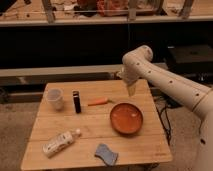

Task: Knock the eraser over

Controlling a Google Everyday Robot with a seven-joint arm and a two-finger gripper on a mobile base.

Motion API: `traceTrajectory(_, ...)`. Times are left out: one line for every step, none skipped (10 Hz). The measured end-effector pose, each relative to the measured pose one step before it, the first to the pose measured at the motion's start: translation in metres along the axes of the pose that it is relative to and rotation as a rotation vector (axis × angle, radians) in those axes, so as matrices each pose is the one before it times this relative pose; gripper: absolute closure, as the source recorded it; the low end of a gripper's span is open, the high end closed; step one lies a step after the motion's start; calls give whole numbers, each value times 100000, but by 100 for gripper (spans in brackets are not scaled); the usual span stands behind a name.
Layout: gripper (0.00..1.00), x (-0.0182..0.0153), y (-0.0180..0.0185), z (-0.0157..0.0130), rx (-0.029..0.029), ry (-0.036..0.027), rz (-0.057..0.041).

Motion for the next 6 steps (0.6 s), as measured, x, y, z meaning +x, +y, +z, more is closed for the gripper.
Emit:
traceTrajectory(20, -210, -135, 139, 33, -143, -299)
traceTrajectory(20, -61, -175, 45, 235, -19, -119)
traceTrajectory(20, -418, -470, 281, 81, 25, -919)
traceTrajectory(20, -566, -466, 199, 100, -282, -636)
traceTrajectory(20, -424, -325, 146, 118, -233, -557)
traceTrajectory(20, 108, -39, 163, -9, 174, 35)
